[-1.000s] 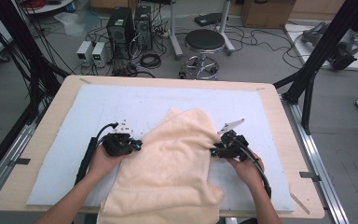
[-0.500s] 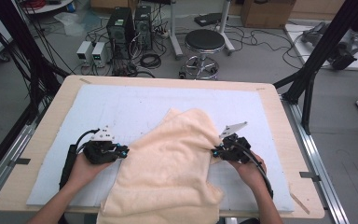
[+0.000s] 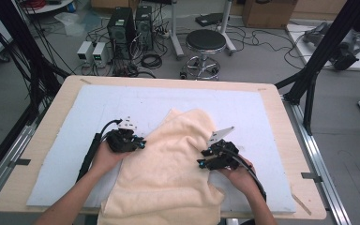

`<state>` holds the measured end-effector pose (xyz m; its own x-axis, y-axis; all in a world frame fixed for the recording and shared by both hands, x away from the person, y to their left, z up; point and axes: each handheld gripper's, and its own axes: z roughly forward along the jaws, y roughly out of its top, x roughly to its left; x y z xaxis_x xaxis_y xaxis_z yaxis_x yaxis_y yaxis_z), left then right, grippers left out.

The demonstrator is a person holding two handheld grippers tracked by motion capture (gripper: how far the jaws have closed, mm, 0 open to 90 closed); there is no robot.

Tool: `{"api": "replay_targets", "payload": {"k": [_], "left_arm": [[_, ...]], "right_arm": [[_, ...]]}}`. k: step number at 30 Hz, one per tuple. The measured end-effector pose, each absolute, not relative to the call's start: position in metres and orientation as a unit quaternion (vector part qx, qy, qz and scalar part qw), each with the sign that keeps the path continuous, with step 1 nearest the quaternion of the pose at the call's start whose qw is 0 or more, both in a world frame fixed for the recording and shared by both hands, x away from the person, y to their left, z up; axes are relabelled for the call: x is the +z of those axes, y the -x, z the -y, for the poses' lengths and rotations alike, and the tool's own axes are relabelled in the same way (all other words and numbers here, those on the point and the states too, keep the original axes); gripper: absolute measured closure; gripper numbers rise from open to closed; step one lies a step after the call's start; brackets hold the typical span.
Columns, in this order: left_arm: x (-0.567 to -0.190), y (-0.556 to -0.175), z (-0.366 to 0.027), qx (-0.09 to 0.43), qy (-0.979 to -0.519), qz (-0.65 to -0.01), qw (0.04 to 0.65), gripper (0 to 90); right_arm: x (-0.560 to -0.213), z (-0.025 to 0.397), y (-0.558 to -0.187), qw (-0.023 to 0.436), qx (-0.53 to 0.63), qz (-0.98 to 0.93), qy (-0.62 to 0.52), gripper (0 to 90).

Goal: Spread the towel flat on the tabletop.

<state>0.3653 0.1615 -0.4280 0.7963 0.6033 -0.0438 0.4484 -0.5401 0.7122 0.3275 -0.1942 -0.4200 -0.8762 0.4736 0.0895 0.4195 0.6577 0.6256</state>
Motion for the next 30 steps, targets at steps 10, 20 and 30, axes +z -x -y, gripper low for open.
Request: {"api": "replay_targets", "payload": {"k": [10,20,30], "left_arm": [[-0.413,-0.326,-0.158,0.111,-0.887,-0.257,0.368,85.2],[-0.409,-0.269,-0.194,0.083,-0.878,-0.259,0.394,85.3],[-0.386,-0.293,-0.191,0.088,-0.851,-0.257,0.450,61.2]], "right_arm": [[-0.417,0.195,-0.310,0.040,0.322,-0.922,-0.211,84.4],[-0.411,0.187,-0.281,0.029,0.329,-0.928,-0.173,85.1],[-0.379,0.197,-0.286,0.076,0.358,-0.911,-0.188,63.7]]}}
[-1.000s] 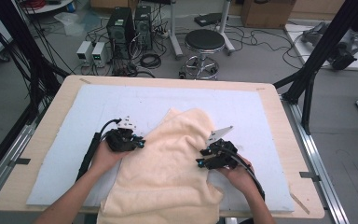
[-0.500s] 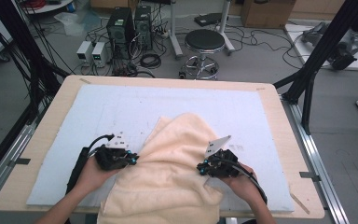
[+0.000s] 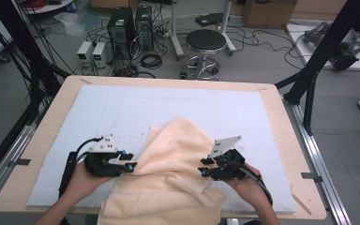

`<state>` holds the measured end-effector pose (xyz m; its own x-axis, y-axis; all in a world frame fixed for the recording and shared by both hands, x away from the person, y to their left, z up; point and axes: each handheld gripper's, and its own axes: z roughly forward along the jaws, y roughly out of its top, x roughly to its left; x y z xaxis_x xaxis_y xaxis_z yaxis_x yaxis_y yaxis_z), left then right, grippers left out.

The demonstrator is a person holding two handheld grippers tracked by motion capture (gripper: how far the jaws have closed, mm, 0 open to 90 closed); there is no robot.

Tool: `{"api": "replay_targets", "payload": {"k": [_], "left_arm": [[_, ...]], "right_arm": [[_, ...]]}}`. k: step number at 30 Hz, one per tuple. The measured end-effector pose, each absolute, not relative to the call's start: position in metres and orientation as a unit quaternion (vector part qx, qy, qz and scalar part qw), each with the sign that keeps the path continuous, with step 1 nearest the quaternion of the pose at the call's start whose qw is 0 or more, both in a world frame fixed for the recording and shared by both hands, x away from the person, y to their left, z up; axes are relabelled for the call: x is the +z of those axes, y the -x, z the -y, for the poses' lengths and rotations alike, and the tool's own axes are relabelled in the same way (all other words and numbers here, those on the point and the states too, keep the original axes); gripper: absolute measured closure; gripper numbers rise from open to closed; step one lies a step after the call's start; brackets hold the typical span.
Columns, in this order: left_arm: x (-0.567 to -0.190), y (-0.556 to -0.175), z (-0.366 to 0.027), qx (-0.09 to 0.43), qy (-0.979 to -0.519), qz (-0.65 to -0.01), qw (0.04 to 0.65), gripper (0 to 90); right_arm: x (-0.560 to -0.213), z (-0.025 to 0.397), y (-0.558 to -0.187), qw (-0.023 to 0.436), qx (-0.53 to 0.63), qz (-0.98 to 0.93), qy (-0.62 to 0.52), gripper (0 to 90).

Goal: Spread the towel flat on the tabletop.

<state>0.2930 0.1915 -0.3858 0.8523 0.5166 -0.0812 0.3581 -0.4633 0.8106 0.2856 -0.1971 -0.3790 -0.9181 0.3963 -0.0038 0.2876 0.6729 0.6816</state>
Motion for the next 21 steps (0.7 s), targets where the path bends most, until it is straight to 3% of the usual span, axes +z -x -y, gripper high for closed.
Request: {"api": "replay_targets", "payload": {"k": [5,8,14,21], "left_arm": [[-0.387,-0.328,-0.189,0.108,-0.840,-0.280,0.452,63.7],[-0.396,-0.350,-0.183,0.117,-0.838,-0.296,0.443,68.0],[-0.419,-0.380,-0.159,0.105,-0.855,-0.306,0.405,65.4],[-0.435,-0.385,-0.140,0.102,-0.871,-0.296,0.379,64.9]], "right_arm": [[-0.382,0.206,-0.316,0.089,0.369,-0.897,-0.227,54.8],[-0.389,0.209,-0.331,0.099,0.375,-0.889,-0.244,54.6],[-0.404,0.211,-0.349,0.112,0.365,-0.881,-0.279,54.8],[-0.428,0.221,-0.363,0.076,0.342,-0.882,-0.316,58.7]]}}
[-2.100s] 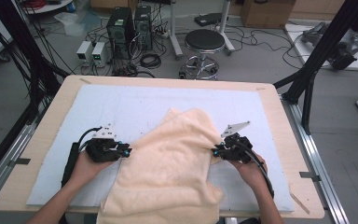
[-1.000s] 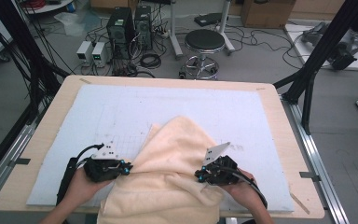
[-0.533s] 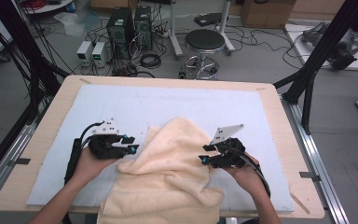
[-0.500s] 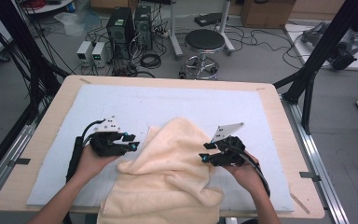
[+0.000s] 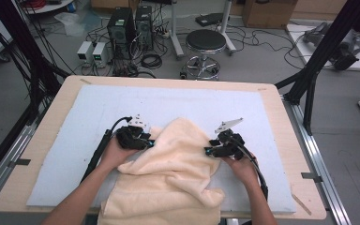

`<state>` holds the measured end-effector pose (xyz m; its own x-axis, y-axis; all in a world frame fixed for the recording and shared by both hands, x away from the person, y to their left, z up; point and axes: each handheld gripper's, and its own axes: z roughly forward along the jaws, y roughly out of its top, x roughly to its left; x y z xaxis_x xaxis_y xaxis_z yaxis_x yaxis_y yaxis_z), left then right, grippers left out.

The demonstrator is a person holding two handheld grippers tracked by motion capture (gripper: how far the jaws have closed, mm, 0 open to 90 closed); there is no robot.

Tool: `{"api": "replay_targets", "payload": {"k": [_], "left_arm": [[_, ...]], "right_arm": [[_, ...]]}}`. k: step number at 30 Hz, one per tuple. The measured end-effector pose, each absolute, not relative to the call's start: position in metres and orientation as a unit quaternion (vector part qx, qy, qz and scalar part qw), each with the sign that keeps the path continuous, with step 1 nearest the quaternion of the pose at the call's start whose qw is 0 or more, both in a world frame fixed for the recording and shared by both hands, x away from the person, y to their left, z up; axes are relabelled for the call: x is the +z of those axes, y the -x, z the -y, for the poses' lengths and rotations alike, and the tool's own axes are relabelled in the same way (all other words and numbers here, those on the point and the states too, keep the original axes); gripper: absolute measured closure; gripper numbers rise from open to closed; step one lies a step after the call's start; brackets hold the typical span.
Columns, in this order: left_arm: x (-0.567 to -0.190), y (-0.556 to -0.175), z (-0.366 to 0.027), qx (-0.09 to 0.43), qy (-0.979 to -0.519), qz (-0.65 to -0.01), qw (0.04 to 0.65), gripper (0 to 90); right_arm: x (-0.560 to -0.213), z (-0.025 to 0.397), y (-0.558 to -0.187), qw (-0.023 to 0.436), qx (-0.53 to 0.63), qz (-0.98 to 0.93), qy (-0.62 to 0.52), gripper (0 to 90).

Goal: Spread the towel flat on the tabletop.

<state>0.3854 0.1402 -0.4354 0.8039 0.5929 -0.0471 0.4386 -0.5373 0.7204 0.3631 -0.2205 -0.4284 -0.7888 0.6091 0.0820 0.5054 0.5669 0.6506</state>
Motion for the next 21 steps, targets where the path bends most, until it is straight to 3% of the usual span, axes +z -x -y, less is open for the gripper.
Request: {"api": "replay_targets", "payload": {"k": [2,5,7,8,14,21], "left_arm": [[-0.435,-0.385,-0.140,0.107,-0.871,-0.297,0.376,66.8],[-0.434,-0.383,-0.137,0.124,-0.872,-0.299,0.368,80.2],[-0.434,-0.382,-0.135,0.131,-0.873,-0.301,0.361,84.5],[-0.434,-0.381,-0.134,0.136,-0.874,-0.300,0.358,85.4],[-0.429,-0.379,-0.136,0.149,-0.874,-0.307,0.345,86.9],[-0.409,-0.383,-0.171,0.164,-0.844,-0.346,0.375,87.0]], "right_arm": [[-0.429,0.220,-0.363,0.077,0.340,-0.882,-0.315,60.2],[-0.429,0.217,-0.362,0.088,0.328,-0.887,-0.312,70.5],[-0.429,0.217,-0.362,0.088,0.328,-0.887,-0.313,73.1],[-0.429,0.219,-0.363,0.082,0.330,-0.886,-0.316,80.0],[-0.426,0.220,-0.360,0.085,0.330,-0.889,-0.306,83.4],[-0.407,0.230,-0.352,0.112,0.347,-0.882,-0.299,83.9]]}}
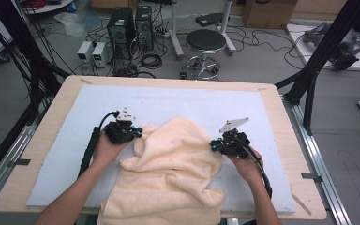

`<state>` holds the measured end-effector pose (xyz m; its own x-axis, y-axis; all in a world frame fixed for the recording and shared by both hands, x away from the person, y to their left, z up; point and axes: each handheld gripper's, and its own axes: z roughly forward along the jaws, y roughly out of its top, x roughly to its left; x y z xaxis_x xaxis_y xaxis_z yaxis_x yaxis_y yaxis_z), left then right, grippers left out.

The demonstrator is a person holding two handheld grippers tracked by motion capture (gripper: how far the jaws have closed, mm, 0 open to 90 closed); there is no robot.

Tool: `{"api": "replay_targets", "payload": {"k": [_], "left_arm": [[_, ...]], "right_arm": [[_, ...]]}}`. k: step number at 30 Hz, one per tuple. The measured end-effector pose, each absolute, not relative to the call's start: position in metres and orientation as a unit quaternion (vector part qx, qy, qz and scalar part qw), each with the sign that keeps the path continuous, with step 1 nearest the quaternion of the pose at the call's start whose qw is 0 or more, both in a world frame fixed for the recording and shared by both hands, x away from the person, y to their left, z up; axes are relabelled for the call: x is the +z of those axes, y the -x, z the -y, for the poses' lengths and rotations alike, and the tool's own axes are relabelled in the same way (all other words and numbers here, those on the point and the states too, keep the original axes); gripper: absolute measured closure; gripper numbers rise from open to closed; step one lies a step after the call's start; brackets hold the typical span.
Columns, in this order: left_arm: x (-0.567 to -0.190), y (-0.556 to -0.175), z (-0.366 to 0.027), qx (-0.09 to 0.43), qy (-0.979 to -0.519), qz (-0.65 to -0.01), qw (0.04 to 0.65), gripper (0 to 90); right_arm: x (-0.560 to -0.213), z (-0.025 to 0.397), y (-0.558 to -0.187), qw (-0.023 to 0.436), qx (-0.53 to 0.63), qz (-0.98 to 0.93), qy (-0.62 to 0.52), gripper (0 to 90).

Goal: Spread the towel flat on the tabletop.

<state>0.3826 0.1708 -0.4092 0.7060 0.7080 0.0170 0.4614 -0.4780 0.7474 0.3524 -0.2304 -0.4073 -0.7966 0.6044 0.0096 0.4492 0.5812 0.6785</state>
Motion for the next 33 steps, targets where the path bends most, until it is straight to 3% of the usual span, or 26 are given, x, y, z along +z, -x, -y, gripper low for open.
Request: {"api": "replay_targets", "payload": {"k": [5,14,16,17,20,25,33], "left_arm": [[-0.396,-0.382,-0.190,0.165,-0.838,-0.354,0.381,87.0],[-0.406,-0.371,-0.214,0.160,-0.856,-0.353,0.343,87.0],[-0.411,-0.373,-0.218,0.151,-0.855,-0.360,0.340,86.9],[-0.414,-0.374,-0.218,0.149,-0.855,-0.364,0.340,86.8],[-0.418,-0.374,-0.214,0.150,-0.860,-0.359,0.330,86.8],[-0.423,-0.378,-0.213,0.148,-0.863,-0.365,0.318,86.8],[-0.425,-0.381,-0.215,0.153,-0.858,-0.372,0.320,86.9]], "right_arm": [[-0.390,0.233,-0.344,0.128,0.364,-0.877,-0.286,84.0],[-0.399,0.207,-0.312,0.078,0.347,-0.905,-0.235,83.8],[-0.405,0.198,-0.305,0.075,0.333,-0.915,-0.215,80.9],[-0.404,0.195,-0.302,0.070,0.340,-0.913,-0.213,74.4],[-0.393,0.198,-0.308,0.072,0.366,-0.901,-0.222,67.0],[-0.379,0.210,-0.332,0.088,0.393,-0.879,-0.255,64.4],[-0.406,0.216,-0.370,0.065,0.359,-0.869,-0.333,62.7]]}}
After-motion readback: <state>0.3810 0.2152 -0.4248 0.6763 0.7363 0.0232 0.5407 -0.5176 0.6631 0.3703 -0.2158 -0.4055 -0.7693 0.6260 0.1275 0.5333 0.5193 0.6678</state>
